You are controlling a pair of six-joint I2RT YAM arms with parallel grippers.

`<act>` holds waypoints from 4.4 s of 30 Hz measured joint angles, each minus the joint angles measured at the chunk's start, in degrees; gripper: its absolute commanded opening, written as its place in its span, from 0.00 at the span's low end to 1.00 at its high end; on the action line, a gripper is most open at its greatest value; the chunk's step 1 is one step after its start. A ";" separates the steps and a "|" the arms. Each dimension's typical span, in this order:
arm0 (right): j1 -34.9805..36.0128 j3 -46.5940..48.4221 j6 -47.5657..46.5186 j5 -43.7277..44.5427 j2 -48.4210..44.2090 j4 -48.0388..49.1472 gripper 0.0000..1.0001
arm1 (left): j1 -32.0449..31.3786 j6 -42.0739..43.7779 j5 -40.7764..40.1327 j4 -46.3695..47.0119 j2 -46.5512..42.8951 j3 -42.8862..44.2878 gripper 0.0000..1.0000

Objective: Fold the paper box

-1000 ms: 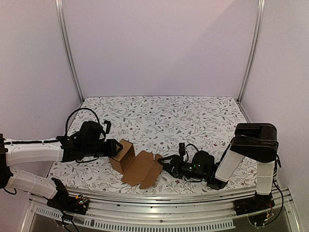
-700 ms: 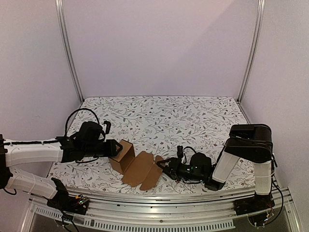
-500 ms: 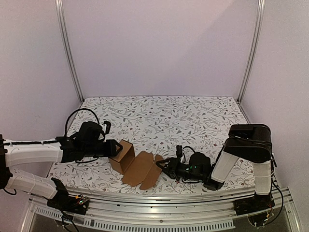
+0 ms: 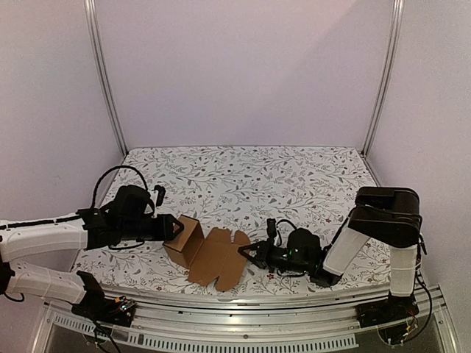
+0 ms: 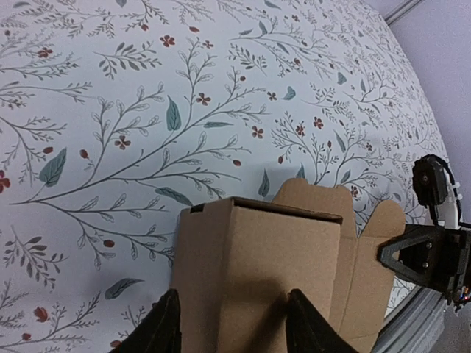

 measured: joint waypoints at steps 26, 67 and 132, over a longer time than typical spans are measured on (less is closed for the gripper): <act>-1.51 37.40 -60.59 -0.72 -38.99 -98.68 0.00 | 0.00 4.98 -3.50 -18.29 -19.54 8.59 0.70; 6.21 88.98 -108.24 23.04 0.76 -149.35 0.20 | -4.42 4.07 7.72 -4.90 -1.97 6.01 0.71; -1.40 10.40 -24.92 15.21 -46.05 -95.10 0.75 | -12.20 26.34 14.71 26.84 21.42 7.82 0.55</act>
